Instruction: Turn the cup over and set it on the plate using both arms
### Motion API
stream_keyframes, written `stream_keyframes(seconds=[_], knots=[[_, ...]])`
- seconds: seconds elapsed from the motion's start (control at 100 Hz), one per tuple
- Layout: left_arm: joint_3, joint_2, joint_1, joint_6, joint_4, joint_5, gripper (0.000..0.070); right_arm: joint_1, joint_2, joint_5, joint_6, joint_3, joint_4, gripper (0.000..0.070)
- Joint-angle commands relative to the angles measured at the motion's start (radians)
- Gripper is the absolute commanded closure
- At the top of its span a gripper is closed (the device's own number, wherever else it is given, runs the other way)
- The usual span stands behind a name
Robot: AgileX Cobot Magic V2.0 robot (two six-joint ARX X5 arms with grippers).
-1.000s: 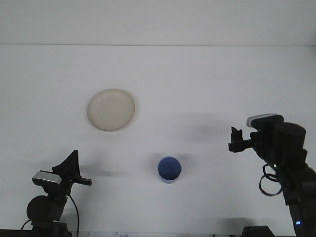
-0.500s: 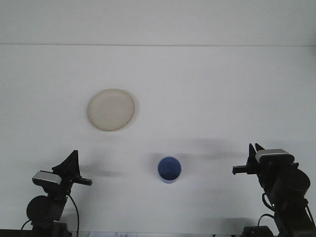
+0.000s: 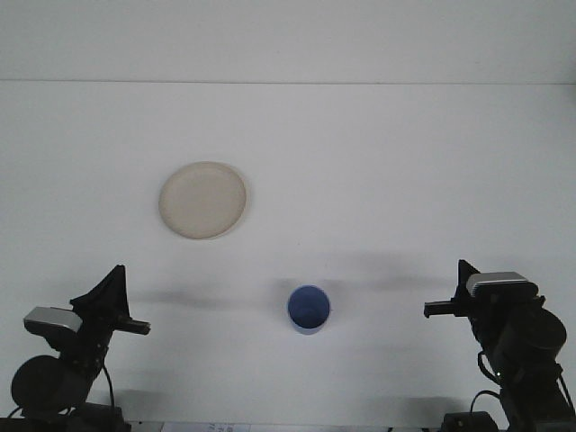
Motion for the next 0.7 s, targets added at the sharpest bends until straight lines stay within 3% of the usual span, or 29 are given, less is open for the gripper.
stream_keyframes(seconds=[0.0,0.13,0.26,0.47,0.59,0.63,0.69], knots=[[0.122,0.094,0.0,-0.016,-0.102,0.001,0.0688,0.001,0.004,0.002,0.008,0.008,0.01,0.07],[0.356,0.303,-0.002,0.046,-0.32,0.006,0.0688,0.001,0.004,0.002,0.007,0.008,0.01,0.07],[0.55,0.501,-0.003,0.126,-0.49,0.083,0.0688,0.001,0.004,0.002,0.007,0.008,0.01,0.07],[0.7,0.719,-0.004,0.125,-0.556,0.211,0.0687,0.001,0.004,0.002,0.007,0.008,0.008,0.07],[0.702,0.789,-0.004,0.115,-0.547,0.214,0.0677,0.001,0.004,0.001,0.008,0.008,0.008,0.07],[0.702,0.81,-0.004,0.094,-0.548,0.214,0.0646,0.001,0.004,0.001,0.007,0.008,0.008,0.07],[0.702,0.84,-0.005,0.053,-0.557,0.219,0.0542,0.001,0.004,0.0,0.007,0.008,0.008,0.07]])
